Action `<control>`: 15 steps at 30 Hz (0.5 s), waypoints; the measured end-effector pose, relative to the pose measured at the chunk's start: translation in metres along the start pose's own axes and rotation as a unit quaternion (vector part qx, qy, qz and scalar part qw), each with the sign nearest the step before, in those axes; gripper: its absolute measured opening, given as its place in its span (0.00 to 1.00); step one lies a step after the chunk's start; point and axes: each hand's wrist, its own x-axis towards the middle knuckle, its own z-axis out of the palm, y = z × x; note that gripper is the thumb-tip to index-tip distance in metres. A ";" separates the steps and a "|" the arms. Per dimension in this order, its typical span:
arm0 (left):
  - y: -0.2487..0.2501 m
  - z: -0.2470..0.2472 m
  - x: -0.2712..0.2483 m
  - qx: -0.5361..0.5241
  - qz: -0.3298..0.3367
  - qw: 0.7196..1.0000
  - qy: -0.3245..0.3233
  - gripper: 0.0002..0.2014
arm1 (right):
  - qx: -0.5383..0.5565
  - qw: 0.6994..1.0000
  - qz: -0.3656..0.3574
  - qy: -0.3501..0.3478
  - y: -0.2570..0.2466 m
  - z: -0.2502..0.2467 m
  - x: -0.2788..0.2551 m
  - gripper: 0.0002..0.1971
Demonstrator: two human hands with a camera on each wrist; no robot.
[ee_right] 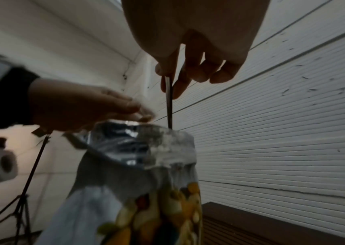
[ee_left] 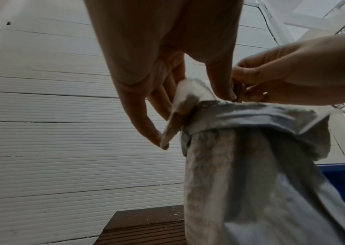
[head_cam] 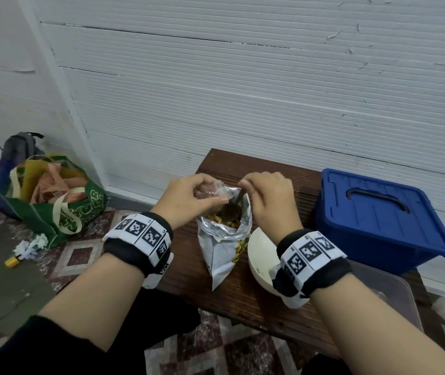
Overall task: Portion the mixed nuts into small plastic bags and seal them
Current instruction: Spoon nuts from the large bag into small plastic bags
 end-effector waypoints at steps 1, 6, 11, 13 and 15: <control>0.000 0.000 0.000 -0.001 -0.001 1.000 0.000 0.22 | -0.004 1.000 -0.007 -0.006 -0.001 0.003 -0.003 0.16; -0.003 0.001 0.000 -0.005 -0.009 1.000 0.006 0.22 | 0.078 0.994 0.079 -0.015 -0.001 0.009 -0.009 0.15; -0.004 0.003 0.002 -0.007 -0.014 1.000 0.000 0.22 | 0.152 0.956 0.249 0.038 0.004 0.003 -0.006 0.14; -0.004 0.004 0.002 -0.005 -0.014 1.000 -0.001 0.21 | 0.165 0.937 0.303 0.051 0.006 -0.001 -0.003 0.15; -0.004 0.004 0.002 -0.002 -0.010 1.000 -0.003 0.20 | 0.164 0.923 0.343 0.060 0.009 -0.005 0.000 0.15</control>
